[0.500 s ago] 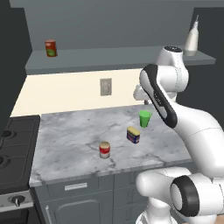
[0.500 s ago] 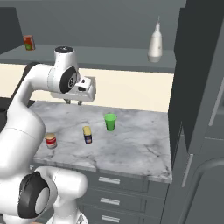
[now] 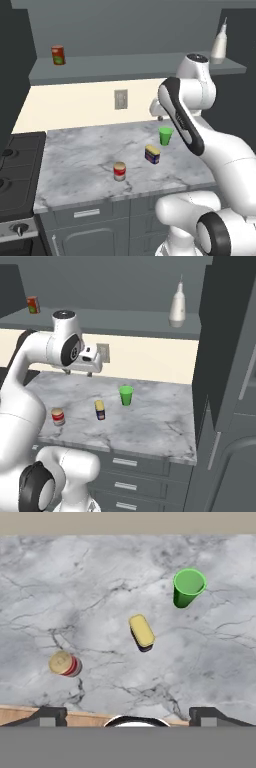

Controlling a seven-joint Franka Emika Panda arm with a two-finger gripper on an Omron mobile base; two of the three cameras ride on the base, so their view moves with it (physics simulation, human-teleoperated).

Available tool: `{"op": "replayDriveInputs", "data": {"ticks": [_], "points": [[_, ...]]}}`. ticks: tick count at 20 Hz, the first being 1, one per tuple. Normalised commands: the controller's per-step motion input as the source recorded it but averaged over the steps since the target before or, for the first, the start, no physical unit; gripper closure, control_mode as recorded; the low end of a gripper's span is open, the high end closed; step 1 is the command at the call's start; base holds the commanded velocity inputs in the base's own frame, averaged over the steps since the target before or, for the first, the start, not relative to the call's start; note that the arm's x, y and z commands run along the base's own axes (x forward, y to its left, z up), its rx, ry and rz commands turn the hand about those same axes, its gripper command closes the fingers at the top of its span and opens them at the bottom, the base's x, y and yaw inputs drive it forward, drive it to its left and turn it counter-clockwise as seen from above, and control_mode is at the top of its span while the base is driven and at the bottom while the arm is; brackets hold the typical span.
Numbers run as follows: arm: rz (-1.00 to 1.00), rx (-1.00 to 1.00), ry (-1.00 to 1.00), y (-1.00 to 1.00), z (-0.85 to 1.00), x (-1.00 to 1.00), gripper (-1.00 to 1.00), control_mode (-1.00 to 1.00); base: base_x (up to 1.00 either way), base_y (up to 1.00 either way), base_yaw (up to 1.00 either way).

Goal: Pick the cans from the counter and place them in their designated side in the cabinet.

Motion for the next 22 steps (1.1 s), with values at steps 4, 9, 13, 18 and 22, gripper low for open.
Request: {"op": "replayDriveInputs", "data": {"ticks": [4, 9, 13, 18, 22], "points": [[0.03, 0.00, -0.08, 0.30, 0.00, -0.22, -1.00, -1.00, 0.00, 0.00, 0.00], [0.04, 0.00, 0.00, 0.33, 0.00, -0.12, -1.00, -1.00, 0.00, 0.00, 0.00], [0.06, 0.00, 0.00, 0.34, 0.00, -0.04, -1.00, -1.00, 0.00, 0.00, 0.00], [0.07, 0.00, 0.00, 0.29, -0.02, -0.01, -1.00, -1.00, 0.00, 0.00, 0.00], [0.06, 0.01, 0.00, 0.27, -0.07, 0.00, -1.00, -1.00, 0.00, 0.00, 0.00]]}}
